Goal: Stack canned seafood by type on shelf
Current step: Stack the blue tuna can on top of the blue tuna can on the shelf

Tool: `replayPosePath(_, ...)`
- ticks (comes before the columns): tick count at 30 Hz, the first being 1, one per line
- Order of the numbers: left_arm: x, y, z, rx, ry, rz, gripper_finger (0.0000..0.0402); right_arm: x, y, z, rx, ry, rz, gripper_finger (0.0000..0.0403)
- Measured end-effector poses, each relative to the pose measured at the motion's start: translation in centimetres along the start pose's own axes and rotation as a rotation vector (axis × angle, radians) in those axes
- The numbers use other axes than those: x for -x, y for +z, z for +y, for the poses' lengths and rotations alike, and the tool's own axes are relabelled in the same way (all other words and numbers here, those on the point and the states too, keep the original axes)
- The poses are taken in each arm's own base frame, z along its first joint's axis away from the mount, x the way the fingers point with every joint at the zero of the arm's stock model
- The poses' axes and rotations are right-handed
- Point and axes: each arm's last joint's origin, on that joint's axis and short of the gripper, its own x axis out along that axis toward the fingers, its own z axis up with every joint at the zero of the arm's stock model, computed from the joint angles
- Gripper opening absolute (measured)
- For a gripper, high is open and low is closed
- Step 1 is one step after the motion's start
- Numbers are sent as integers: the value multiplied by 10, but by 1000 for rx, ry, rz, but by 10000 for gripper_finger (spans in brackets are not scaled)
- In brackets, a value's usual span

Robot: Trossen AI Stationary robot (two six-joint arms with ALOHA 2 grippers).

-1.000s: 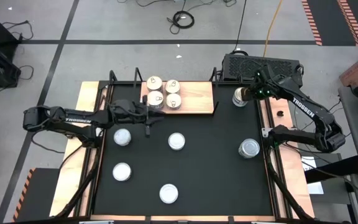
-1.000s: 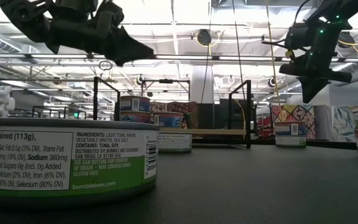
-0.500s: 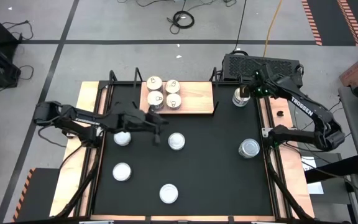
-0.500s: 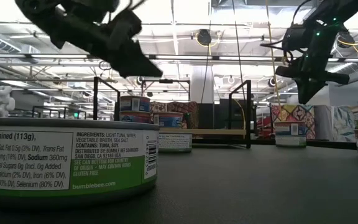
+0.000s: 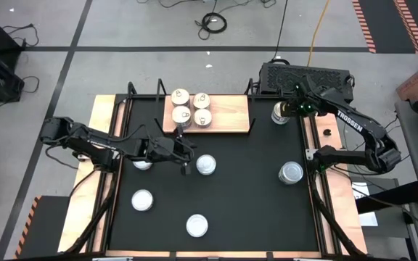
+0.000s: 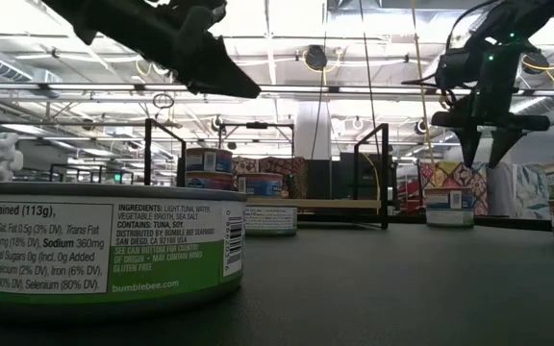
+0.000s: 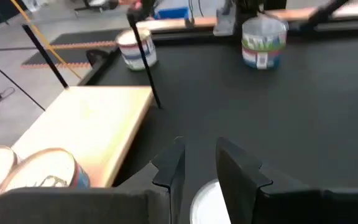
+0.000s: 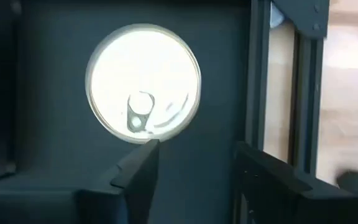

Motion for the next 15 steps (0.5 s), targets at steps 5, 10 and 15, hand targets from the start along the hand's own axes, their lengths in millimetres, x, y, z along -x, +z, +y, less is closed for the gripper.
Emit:
replayPosePath(5, -10, -3, 3, 13, 22, -13, 93, -5, -6, -3, -12, -22, 39, 238)
replayPosePath(10, -16, -10, 2, -20, 24, 28, 93, -22, -15, -6, -29, -36, 55, 247)
replayPosePath(15, -16, -8, 4, -56, 28, 10, 93, -33, -14, -6, -88, 8, -2, 247)
